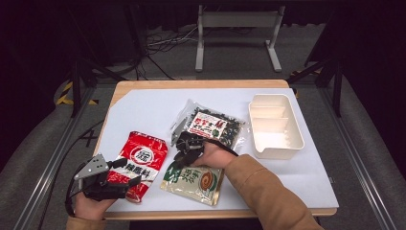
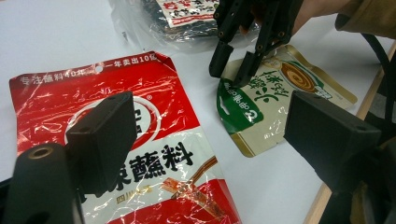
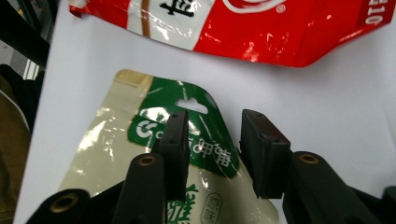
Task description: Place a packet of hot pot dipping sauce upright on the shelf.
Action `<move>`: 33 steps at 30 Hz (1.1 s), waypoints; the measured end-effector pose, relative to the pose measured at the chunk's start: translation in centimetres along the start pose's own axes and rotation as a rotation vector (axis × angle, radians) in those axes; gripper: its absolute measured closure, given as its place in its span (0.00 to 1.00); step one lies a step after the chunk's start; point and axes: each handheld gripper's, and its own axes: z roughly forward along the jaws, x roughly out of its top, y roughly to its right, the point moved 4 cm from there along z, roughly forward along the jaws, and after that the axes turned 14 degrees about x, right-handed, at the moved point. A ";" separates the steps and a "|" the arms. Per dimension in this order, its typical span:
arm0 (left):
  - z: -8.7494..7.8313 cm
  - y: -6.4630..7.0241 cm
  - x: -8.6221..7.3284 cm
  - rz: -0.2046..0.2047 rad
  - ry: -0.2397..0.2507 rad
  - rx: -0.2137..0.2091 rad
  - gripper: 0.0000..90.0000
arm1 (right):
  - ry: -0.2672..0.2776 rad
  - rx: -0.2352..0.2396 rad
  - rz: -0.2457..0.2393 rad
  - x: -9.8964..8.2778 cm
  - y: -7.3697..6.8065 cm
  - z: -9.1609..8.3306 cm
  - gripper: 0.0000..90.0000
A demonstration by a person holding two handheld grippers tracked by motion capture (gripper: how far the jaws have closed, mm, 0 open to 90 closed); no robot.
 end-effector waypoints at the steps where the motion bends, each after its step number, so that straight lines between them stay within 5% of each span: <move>1: 0.0 0.0 0.0 0.000 0.000 0.001 0.19 | -0.016 -0.003 0.004 -0.2 0.2 0.2 0.71; 16: 0.0 -0.2 -0.1 -0.025 -0.004 0.000 0.24 | -0.069 -0.041 -0.003 -0.5 0.6 0.5 0.98; 26: 0.3 -0.3 -0.1 -0.013 -0.016 0.004 0.25 | -0.064 -0.083 0.001 -0.5 0.1 -0.7 1.00; 33: 0.6 -0.3 0.2 -0.001 -0.006 -0.006 0.29 | -0.022 -0.116 -0.009 -0.5 -1.1 -3.1 1.00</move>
